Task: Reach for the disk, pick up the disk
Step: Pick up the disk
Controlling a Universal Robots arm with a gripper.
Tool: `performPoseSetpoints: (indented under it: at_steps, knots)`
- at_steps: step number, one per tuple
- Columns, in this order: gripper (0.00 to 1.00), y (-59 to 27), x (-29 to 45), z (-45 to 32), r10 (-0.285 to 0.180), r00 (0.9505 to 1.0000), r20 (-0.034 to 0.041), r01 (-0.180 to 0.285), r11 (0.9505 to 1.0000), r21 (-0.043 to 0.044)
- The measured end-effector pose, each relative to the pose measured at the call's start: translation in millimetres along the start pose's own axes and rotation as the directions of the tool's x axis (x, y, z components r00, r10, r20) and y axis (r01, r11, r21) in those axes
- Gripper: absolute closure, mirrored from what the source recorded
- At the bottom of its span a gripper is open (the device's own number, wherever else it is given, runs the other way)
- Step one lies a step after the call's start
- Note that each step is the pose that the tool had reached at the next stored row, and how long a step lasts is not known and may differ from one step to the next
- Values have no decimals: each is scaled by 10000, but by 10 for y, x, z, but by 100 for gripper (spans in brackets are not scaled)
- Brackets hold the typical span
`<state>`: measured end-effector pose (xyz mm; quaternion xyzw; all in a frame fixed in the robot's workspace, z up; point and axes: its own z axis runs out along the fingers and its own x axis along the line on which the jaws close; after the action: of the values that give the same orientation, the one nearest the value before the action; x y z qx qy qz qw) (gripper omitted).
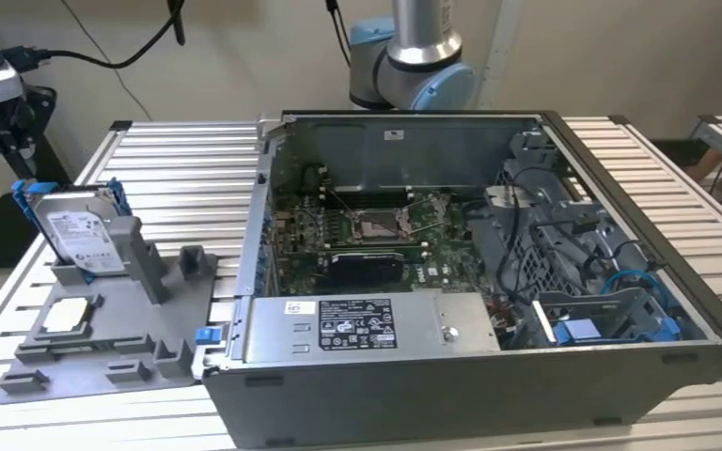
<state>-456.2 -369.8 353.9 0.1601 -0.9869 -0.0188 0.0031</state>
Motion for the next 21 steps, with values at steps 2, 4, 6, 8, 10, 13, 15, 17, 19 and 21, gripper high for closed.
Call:
performPoseSetpoints:
  at_steps: [2,4,6,8,10,13,15,17,19,21]
  knots:
    - [100,-1,0,0,-310,9995,-12,310,9995,0]
    - [100,0,0,0,-618,9981,-23,618,9981,0]
    - [100,0,0,0,-916,9958,-34,916,9958,-1]
    - [100,0,0,0,-1353,9908,-48,1353,9908,-2]
    - [100,0,0,0,-1649,9863,-58,1649,9863,-3]
    - [100,1,0,0,-1893,9819,-60,1893,9819,0]
    - [100,1,0,0,-1900,9818,-50,1900,9818,5]
    - [100,0,0,-1,-1902,9817,-41,1902,9817,11]
    - [100,0,0,0,-1903,9817,-29,1903,9817,17]
    - [100,-1,-1,0,-1904,9817,-19,1904,9817,22]
